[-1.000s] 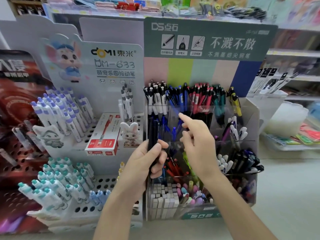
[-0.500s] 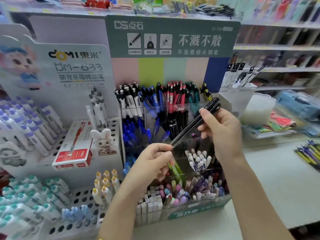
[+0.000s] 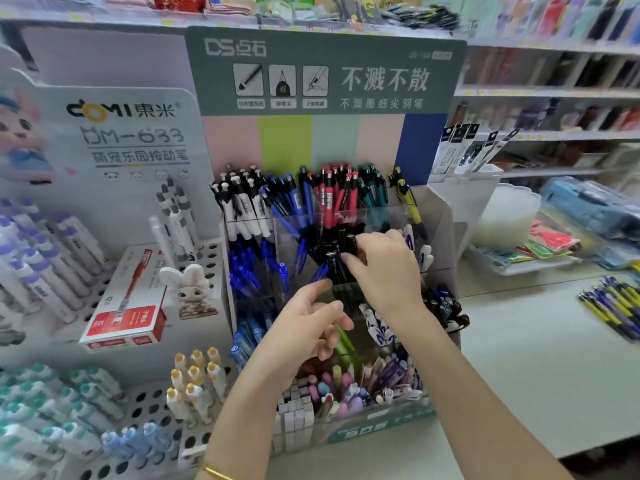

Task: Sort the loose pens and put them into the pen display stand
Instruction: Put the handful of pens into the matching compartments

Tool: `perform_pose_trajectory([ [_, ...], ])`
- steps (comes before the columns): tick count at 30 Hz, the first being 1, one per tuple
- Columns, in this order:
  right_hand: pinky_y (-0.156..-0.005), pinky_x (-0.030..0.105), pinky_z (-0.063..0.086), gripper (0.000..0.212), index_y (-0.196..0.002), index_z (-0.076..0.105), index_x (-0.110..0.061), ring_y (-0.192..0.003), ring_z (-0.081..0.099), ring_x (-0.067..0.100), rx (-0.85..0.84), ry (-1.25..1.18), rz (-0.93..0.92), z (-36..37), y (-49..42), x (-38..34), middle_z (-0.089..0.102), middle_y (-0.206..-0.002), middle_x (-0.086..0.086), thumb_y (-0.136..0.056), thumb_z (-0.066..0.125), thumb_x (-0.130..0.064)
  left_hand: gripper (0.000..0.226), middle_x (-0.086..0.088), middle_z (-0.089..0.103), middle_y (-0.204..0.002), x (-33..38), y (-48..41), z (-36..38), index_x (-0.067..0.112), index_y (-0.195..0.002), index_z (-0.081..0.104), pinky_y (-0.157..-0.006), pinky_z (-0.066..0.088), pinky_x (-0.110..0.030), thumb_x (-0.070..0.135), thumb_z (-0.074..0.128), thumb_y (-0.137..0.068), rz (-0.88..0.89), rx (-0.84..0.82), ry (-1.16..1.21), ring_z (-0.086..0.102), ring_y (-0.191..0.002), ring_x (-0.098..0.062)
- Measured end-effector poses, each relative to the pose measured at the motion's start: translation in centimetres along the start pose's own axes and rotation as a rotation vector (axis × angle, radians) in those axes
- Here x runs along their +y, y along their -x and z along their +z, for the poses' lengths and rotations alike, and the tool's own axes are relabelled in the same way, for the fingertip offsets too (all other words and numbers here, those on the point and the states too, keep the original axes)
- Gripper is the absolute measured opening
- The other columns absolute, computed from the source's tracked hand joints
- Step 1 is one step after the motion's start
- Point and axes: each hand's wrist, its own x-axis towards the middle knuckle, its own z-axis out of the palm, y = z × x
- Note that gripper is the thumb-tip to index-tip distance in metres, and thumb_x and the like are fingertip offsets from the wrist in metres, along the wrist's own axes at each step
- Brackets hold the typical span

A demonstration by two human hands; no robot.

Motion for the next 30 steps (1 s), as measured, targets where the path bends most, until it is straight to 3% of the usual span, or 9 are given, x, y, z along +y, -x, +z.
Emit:
perform_pose_trajectory([
  [3, -0.068, 0.035, 0.037, 0.018, -0.092, 0.066, -0.009, -0.085, 0.053, 0.03, -0.016, -0.002, 0.043, 0.1, 0.3, 0.1, 0.062, -0.08, 0.009, -0.083, 0.071, -0.024, 0.064, -0.001, 0.066, -0.071, 0.1, -0.1, 0.2, 0.023, -0.153, 0.016, -0.046, 0.038, -0.024, 0.013, 0.049, -0.099, -0.002, -0.008, -0.002, 0.048, -0.052, -0.01],
  [5, -0.075, 0.039, 0.042, 0.029, -0.104, 0.064, -0.01, -0.087, 0.053, 0.03, -0.028, -0.034, 0.105, 0.0, 0.5, 0.0, 0.059, -0.084, 0.01, -0.081, 0.074, -0.023, 0.071, -0.002, 0.067, -0.072, 0.1, -0.1, 0.1, 0.028, -0.153, 0.007, -0.047, 0.038, -0.024, 0.013, 0.05, -0.099, 0.003, 0.008, 0.0, 0.048, -0.053, -0.01],
  [10, -0.074, 0.04, 0.043, 0.036, -0.097, 0.065, -0.011, -0.087, 0.057, 0.031, 0.068, 0.112, 0.1, 0.5, 1.1, 0.3, 0.064, -0.084, 0.005, -0.074, 0.078, -0.036, 0.069, -0.005, 0.065, -0.073, 0.4, -0.6, -0.8, 0.027, -0.153, 0.01, -0.045, 0.038, -0.024, 0.013, 0.05, -0.099, 0.017, 0.076, 0.041, 0.047, -0.05, -0.01],
  [12, -0.077, 0.044, 0.043, 0.042, -0.101, 0.065, -0.01, -0.091, 0.057, 0.033, 0.029, 0.186, 0.162, 0.5, 1.1, 0.5, 0.067, -0.089, 0.007, -0.078, 0.072, -0.044, 0.066, -0.005, 0.063, -0.073, 0.5, -0.9, -1.0, 0.026, -0.153, 0.012, -0.044, 0.037, -0.023, 0.013, 0.049, -0.099, 0.021, 0.08, 0.05, 0.046, -0.049, -0.009],
  [14, -0.075, 0.045, 0.043, 0.039, -0.091, 0.066, -0.009, -0.088, 0.058, 0.034, -0.006, 0.275, 0.147, 0.7, 1.2, 0.6, 0.068, -0.081, 0.008, -0.082, 0.064, -0.047, 0.066, -0.005, 0.063, -0.073, 0.6, -1.1, -1.1, 0.026, -0.152, 0.013, -0.044, 0.037, -0.023, 0.012, 0.049, -0.099, 0.031, 0.083, 0.056, 0.046, -0.049, -0.009],
  [18, -0.074, 0.042, 0.047, 0.037, -0.081, 0.066, -0.009, -0.081, 0.061, 0.031, -0.029, 0.35, 0.091, 1.5, 1.4, -0.1, 0.067, -0.067, 0.005, -0.089, 0.045, -0.039, 0.064, -0.005, 0.064, -0.073, 0.6, -1.5, -1.3, 0.024, -0.152, 0.016, -0.045, 0.037, -0.024, 0.012, 0.05, -0.099, 0.022, 0.071, 0.066, 0.046, -0.05, -0.009],
  [23, -0.088, 0.045, 0.044, 0.047, -0.104, 0.07, -0.007, -0.093, 0.063, 0.029, -0.001, 0.299, -0.021, 2.1, 1.7, -0.4, 0.071, -0.078, 0.003, -0.091, 0.034, -0.034, 0.06, -0.006, 0.063, -0.075, 0.8, -1.4, -1.5, 0.02, -0.15, 0.021, -0.045, 0.037, -0.023, 0.008, 0.048, -0.098, 0.023, 0.061, 0.051, 0.046, -0.051, -0.009],
  [26, -0.099, 0.053, 0.04, 0.053, -0.117, 0.064, -0.006, -0.106, 0.059, 0.029, -0.115, 0.238, -0.019, 2.1, 1.5, -0.1, 0.071, -0.093, 0.005, -0.092, 0.027, -0.035, 0.06, -0.005, 0.064, -0.075, 0.7, -1.3, -1.4, 0.019, -0.151, 0.021, -0.046, 0.037, -0.023, 0.008, 0.047, -0.098, 0.028, 0.055, 0.052, 0.046, -0.052, -0.01],
  [30, -0.107, 0.05, 0.031, 0.056, -0.12, 0.062, -0.01, -0.113, 0.053, 0.026, -0.193, 0.212, -0.022, 1.8, 1.4, 0.7, 0.07, -0.1, 0.004, -0.087, 0.024, -0.036, 0.059, 0.001, 0.065, -0.069, 0.4, -0.8, -1.0, 0.018, -0.15, 0.022, -0.045, 0.038, -0.023, 0.009, 0.048, -0.098, 0.027, 0.06, 0.072, 0.046, -0.052, -0.01],
])
